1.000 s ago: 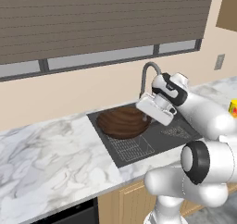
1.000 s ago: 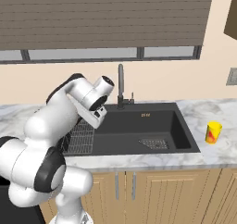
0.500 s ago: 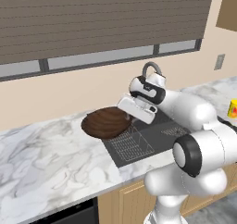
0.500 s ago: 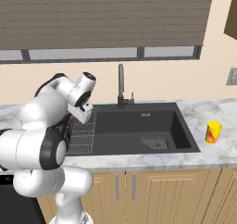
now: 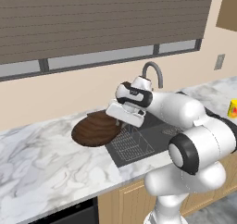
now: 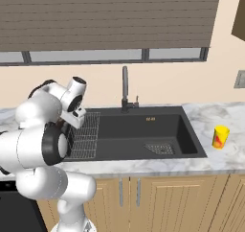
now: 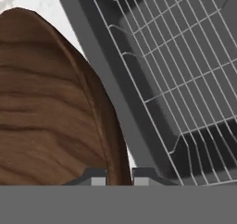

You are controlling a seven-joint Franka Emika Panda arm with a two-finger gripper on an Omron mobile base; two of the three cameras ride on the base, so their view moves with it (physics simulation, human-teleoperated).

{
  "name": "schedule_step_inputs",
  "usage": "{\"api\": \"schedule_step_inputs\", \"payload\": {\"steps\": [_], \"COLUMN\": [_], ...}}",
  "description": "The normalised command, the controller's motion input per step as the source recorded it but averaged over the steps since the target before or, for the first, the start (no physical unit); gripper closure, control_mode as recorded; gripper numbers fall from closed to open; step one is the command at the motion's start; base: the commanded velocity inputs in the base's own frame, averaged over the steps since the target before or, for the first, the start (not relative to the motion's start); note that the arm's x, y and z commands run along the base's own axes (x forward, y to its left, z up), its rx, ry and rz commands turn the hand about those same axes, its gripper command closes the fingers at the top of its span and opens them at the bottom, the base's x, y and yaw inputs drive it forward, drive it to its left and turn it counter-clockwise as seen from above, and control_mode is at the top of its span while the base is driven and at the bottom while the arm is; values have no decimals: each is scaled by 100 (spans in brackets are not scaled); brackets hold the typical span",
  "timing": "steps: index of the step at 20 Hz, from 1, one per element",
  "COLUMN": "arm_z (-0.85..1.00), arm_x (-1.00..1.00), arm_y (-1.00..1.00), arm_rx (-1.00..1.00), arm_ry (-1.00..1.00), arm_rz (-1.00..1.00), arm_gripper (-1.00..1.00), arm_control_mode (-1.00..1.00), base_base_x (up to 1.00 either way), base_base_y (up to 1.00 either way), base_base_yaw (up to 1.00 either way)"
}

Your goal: Pick the cup and bowl from the counter and place them on the counter next to the sink.

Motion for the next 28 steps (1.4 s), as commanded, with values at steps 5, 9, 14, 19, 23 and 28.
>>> {"api": "schedule_step_inputs", "payload": {"steps": [5,9,14,19,23,28], "arm_z": [-4,-25,-15,-21,-46,-50], "arm_x": [-7,-5,0,16,31,34], "arm_y": [21,36,41,28,1,0], "arm_rx": [0,0,-1,-4,-5,-3], "arm_ry": [0,0,-1,0,1,1], "arm_rz": [18,11,3,0,0,-2], "arm_gripper": [100,100,100,100,100,100], "arm_control_mode": [-100,-100,-100,-100,-100,-100], "base_base_x": [0,0,0,0,0,0], "base_base_y": [0,0,0,0,0,0], "base_base_yaw": [0,0,0,0,0,0]}}
